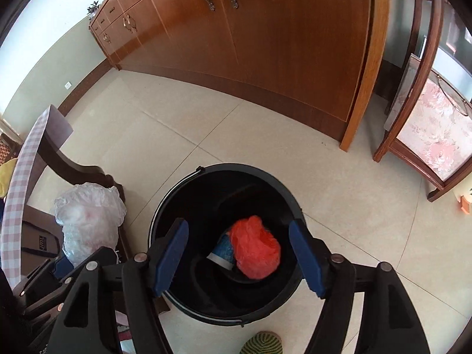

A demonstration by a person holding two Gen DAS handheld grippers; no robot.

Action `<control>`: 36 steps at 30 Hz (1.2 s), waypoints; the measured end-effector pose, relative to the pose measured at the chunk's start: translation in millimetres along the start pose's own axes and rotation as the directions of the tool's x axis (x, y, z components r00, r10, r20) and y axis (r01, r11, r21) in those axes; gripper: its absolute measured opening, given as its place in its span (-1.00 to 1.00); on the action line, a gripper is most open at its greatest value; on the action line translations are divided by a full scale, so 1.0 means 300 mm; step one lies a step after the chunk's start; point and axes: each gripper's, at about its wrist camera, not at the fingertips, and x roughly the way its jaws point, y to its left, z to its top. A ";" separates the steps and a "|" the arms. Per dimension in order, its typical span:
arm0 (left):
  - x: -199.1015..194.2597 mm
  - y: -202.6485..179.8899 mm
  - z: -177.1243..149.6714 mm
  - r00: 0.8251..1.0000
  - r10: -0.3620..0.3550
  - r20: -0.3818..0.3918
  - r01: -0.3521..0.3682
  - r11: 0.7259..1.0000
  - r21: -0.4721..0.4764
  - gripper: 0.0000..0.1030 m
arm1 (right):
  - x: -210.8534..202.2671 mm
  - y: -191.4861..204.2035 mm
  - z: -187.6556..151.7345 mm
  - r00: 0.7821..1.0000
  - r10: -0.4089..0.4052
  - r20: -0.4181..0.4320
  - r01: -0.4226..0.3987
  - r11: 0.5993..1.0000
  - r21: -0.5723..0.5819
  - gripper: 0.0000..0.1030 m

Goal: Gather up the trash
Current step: 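Open both tools to drop the bags into the black bin, then move both tools back over the table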

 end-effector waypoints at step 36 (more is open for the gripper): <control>-0.551 0.089 -0.053 0.958 0.137 0.252 -0.129 0.991 -0.047 0.57 | -0.428 0.201 -0.112 0.966 0.100 0.238 -0.085 0.994 -0.073 0.52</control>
